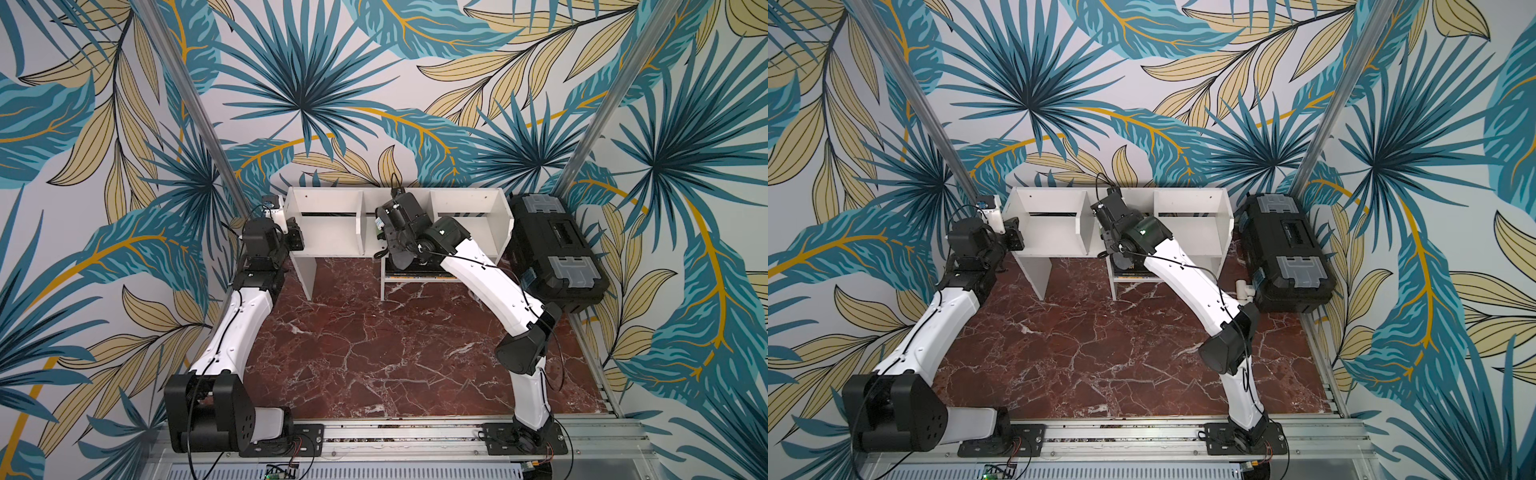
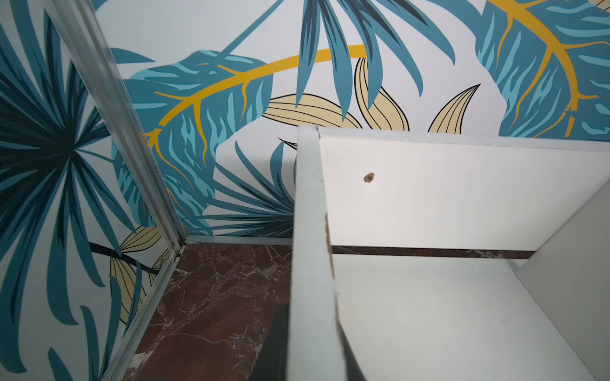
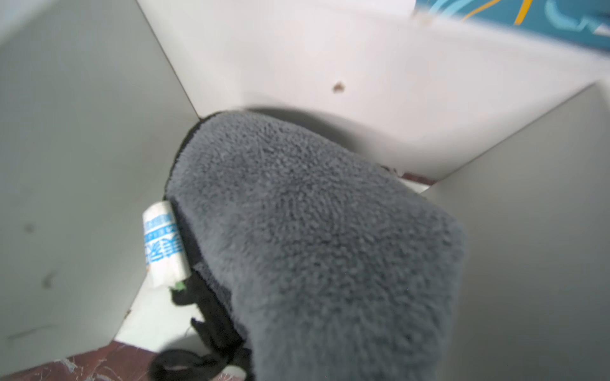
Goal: Wipe the bookshelf clean with a cloth
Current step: Wipe the dust from the shelf.
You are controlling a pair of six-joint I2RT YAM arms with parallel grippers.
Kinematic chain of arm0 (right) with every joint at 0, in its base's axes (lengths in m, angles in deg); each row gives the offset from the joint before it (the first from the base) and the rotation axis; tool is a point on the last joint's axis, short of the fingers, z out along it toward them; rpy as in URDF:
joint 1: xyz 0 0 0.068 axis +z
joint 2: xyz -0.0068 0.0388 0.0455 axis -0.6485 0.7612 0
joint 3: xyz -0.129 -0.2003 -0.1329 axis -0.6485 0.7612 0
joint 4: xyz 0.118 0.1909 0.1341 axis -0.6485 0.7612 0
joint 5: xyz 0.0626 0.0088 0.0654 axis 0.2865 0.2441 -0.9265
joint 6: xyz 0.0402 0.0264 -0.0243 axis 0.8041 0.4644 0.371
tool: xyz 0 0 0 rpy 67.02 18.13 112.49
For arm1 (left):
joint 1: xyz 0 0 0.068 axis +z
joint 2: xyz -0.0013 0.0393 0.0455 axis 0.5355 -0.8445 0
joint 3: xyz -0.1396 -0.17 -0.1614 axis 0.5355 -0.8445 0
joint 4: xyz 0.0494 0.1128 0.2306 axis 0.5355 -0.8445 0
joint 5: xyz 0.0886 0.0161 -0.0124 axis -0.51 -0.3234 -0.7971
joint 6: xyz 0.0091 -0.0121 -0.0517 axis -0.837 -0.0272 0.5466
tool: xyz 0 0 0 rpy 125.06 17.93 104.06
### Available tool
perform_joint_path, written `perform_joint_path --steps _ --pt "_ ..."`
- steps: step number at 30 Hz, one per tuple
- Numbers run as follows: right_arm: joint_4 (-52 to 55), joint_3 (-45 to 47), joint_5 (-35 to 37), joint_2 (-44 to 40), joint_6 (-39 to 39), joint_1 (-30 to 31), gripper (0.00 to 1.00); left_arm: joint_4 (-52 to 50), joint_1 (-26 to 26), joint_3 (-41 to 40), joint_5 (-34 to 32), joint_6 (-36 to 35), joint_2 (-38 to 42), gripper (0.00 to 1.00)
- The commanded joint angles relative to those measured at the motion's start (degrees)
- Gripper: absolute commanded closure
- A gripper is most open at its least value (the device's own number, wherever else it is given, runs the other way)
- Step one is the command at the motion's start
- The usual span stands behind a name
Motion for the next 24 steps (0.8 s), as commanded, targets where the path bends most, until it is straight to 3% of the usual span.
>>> perform_joint_path --steps 1,5,9,14,17,20,24 --pt "-3.9 -4.2 0.5 -1.0 -5.7 -0.1 1.00 -4.8 0.2 -2.5 4.9 8.3 -0.3 1.00" --pt "-11.5 -5.7 -8.0 0.9 -7.2 -0.1 1.00 -4.7 0.2 -2.5 4.9 8.4 -0.5 1.00" --pt "-13.1 -12.6 -9.2 6.1 -7.0 -0.2 1.00 -4.7 0.2 -2.5 4.8 8.4 -0.6 1.00" --pt "-14.3 -12.3 2.4 7.2 -7.2 -1.0 1.00 -5.4 0.2 -2.3 3.5 7.9 -0.3 1.00" --pt "-14.9 -7.0 9.6 3.3 -7.3 -2.3 1.00 -5.3 0.2 -2.3 3.5 8.1 -0.3 1.00" --pt "-15.2 -2.2 11.7 -0.8 -7.1 -3.6 1.00 -5.1 0.3 -2.3 3.9 8.2 -0.5 1.00" --pt "-12.8 -3.3 13.6 -0.6 -8.4 -3.7 1.00 -5.5 0.2 -2.1 3.5 8.0 -0.2 1.00"
